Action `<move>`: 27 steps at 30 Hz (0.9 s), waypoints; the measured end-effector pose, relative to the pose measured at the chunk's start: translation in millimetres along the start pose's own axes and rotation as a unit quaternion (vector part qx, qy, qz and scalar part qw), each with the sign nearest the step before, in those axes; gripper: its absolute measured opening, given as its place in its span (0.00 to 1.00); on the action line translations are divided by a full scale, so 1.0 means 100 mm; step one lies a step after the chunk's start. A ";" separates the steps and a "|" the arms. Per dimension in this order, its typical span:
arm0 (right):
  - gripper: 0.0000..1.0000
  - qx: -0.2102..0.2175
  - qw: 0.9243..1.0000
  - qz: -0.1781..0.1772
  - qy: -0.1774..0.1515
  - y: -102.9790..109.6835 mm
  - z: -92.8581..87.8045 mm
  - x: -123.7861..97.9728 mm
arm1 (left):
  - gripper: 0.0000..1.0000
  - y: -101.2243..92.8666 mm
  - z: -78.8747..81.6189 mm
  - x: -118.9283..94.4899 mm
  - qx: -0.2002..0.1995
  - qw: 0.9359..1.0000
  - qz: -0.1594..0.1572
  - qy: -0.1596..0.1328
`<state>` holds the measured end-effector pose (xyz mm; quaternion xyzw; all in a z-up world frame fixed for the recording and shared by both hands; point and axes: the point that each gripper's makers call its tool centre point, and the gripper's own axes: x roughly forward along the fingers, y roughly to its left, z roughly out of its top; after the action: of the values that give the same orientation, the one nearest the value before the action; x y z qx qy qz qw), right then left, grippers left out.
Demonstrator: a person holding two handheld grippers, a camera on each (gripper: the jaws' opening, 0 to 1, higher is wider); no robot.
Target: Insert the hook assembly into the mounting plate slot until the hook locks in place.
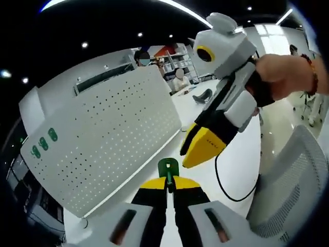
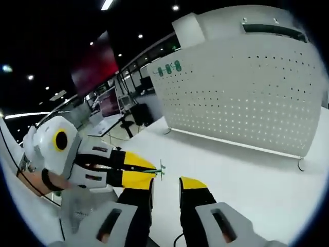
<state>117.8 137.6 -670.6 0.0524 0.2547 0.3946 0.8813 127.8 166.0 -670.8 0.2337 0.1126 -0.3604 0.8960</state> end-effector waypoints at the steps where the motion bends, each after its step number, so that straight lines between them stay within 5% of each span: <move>1: 0.19 -0.001 1.000 -0.003 -0.013 -0.01 0.01 -0.02 | 0.03 0.01 0.01 0.01 -0.003 1.000 0.003 0.000; 8: 0.26 -0.019 0.999 -0.003 -0.026 -0.04 -0.01 -0.12 | 0.03 0.13 0.08 0.06 -0.047 0.999 0.018 -0.008; 13: 0.33 -0.103 0.994 0.006 -0.034 -0.01 -0.01 -0.15 | 0.03 0.27 0.14 0.10 -0.060 0.997 0.040 -0.015; 18: 0.38 -0.117 0.992 0.005 -0.055 -0.03 0.07 -0.20 | 0.03 0.41 0.24 0.14 -0.087 0.994 0.053 -0.029; 24: 0.40 -0.122 0.991 0.018 -0.043 -0.04 -0.02 -0.19 | 0.03 0.61 0.34 0.20 -0.116 0.990 0.062 -0.052; 27: 0.41 -0.132 0.989 0.016 -0.069 -0.06 0.04 -0.23 | 0.02 0.73 0.35 0.23 -0.130 0.988 0.066 -0.054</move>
<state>110.7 117.7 -659.7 -0.0332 0.1386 0.4338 0.8896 196.4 180.4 -624.4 0.1023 0.0939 -0.2949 0.9454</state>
